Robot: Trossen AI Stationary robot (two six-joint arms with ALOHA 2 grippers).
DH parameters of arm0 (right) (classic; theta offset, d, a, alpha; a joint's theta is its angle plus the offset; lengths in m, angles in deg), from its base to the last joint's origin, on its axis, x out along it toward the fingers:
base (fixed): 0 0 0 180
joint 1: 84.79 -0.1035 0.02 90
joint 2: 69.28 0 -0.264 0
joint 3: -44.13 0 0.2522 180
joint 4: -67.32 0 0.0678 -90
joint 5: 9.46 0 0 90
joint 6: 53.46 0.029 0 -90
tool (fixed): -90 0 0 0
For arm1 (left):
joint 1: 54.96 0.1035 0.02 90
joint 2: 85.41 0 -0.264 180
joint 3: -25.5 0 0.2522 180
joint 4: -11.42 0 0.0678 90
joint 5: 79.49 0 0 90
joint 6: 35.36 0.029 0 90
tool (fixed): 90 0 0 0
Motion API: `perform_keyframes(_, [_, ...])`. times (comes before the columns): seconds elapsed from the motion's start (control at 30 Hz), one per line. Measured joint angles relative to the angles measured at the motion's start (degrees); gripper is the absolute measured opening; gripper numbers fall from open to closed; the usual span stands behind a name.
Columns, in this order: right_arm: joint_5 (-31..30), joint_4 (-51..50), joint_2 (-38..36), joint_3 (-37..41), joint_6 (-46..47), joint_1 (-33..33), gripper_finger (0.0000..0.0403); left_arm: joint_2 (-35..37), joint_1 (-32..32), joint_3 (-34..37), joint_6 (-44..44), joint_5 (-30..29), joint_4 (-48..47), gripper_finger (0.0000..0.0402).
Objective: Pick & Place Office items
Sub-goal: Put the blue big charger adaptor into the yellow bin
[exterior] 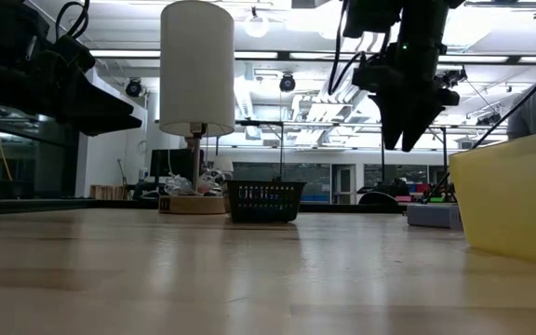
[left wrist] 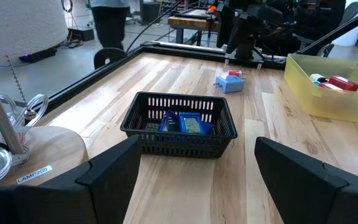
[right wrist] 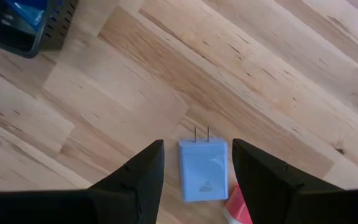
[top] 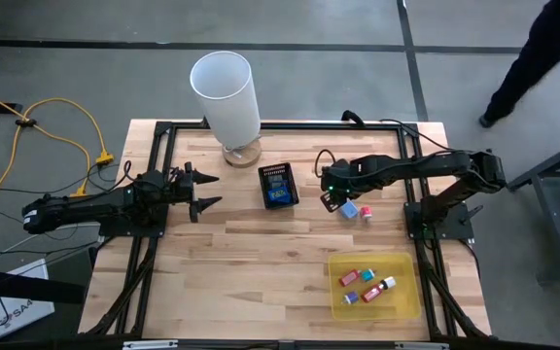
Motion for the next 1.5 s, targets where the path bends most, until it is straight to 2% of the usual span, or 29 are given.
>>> perform_keyframes(0.6, [0.20,-3.76,0.00,0.00,5.22,-1.66,0.0176,-0.01,0.01,0.00,0.01,0.00,0.00,0.0308])
perform_keyframes(0.83, [-2.40,-3.82,0.00,0.00,6.06,-3.59,0.0176,-0.01,0.01,0.00,-0.01,0.00,-0.02,0.0308])
perform_keyframes(1.5, [-0.23,-4.93,3.94,0.02,5.79,-4.31,0.0176,-0.01,0.01,0.00,0.01,-0.02,0.00,0.0308])
